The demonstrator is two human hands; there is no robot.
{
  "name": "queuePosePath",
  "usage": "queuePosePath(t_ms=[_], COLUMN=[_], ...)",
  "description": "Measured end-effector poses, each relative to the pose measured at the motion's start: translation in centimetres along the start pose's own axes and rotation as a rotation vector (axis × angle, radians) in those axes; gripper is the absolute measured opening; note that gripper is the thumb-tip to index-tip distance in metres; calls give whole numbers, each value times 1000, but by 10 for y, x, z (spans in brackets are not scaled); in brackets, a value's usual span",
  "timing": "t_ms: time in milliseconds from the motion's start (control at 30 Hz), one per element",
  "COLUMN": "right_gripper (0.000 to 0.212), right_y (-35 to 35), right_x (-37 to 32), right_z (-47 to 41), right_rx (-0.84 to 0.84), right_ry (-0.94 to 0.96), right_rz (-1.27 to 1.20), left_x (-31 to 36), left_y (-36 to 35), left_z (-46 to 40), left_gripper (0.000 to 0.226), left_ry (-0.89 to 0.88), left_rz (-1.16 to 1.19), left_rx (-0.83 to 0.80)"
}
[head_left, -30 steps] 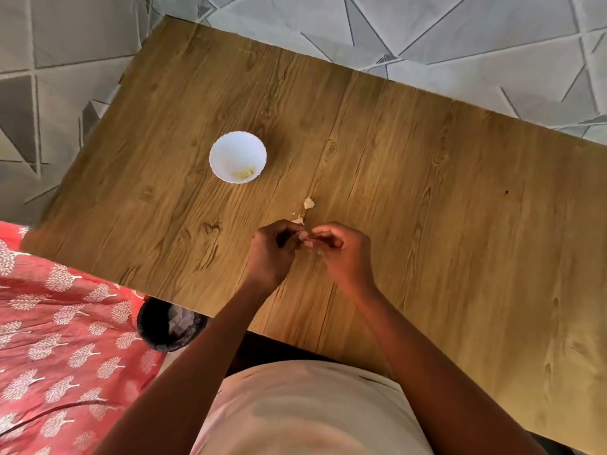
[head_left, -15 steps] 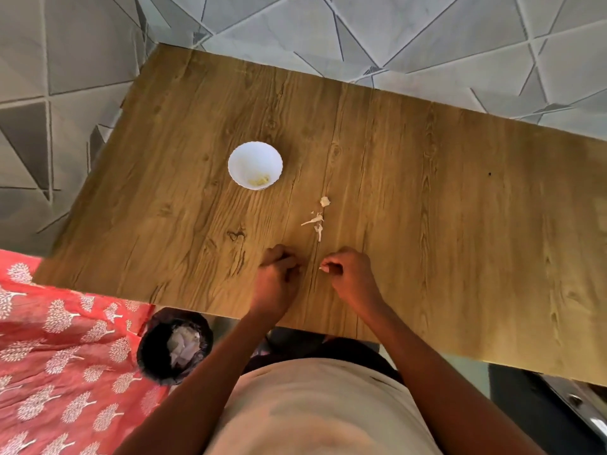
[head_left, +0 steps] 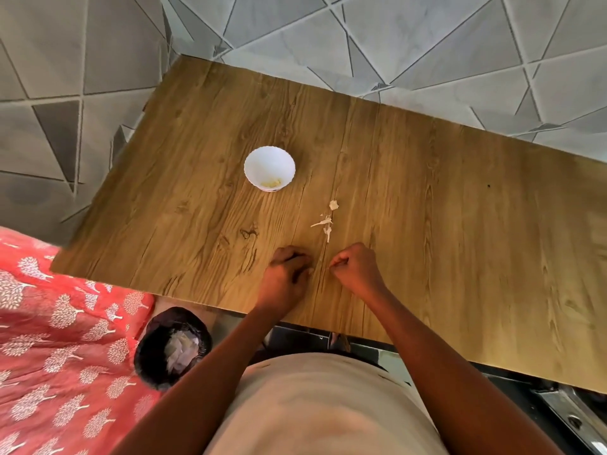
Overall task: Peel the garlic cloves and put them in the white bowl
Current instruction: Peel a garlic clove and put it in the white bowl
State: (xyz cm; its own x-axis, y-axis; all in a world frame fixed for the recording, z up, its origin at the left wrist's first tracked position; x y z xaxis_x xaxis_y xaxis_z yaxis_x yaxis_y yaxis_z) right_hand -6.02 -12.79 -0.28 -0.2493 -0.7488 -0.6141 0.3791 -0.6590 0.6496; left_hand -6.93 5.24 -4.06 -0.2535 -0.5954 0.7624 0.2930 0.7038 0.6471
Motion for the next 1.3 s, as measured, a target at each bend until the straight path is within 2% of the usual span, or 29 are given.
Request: queuePosePath(t_ms=[133, 300, 367, 600, 767, 900, 1000, 1100, 1200, 1300], right_gripper=[10, 15, 17, 16, 6, 17, 24, 20, 17, 11], right_y=[2, 3, 4, 9, 15, 20, 22, 23, 24, 24], right_x=[-1, 8, 10, 6, 2, 2, -1, -3, 0, 1], right_z=[-2, 1, 0, -2, -2, -1, 0, 1, -4, -8], right_rx=[-68, -68, -83, -35, 80, 221, 297, 310, 271, 230], right_ry=[6, 2, -14, 56, 215, 510, 633, 765, 796, 609], right_rz=[-43, -321, -416, -509, -316, 45, 266, 378, 379, 14], left_x=[9, 24, 30, 38, 45, 55, 56, 55, 56, 57], left_y=[-1, -2, -3, 1, 3, 9, 13, 17, 19, 17], left_z=[0, -10, -15, -31, -42, -48, -54, -61, -62, -58], left_gripper=[26, 22, 18, 7, 22, 21, 16, 22, 26, 24], left_ry=[34, 2, 36, 222, 371, 477, 622, 748, 801, 701], left_rz=[-17, 95, 133, 361, 581, 708, 809, 863, 916, 936], left_rx=[39, 26, 29, 30, 22, -12, -89, -182, -216, -151])
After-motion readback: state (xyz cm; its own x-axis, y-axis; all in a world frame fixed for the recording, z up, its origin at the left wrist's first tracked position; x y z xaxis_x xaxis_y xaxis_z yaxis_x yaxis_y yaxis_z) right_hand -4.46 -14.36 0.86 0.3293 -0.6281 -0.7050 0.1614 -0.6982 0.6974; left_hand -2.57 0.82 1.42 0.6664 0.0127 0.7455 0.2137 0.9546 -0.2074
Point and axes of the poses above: each hand's wrist, its own z-axis away from the middle knuckle, its own y-axis out of the back of the hand, x = y × z, the point moved 2 cm from there along -z, towards the middle knuckle, and after that the axes turned 12 degrees about -x, right-handed, at the moved point
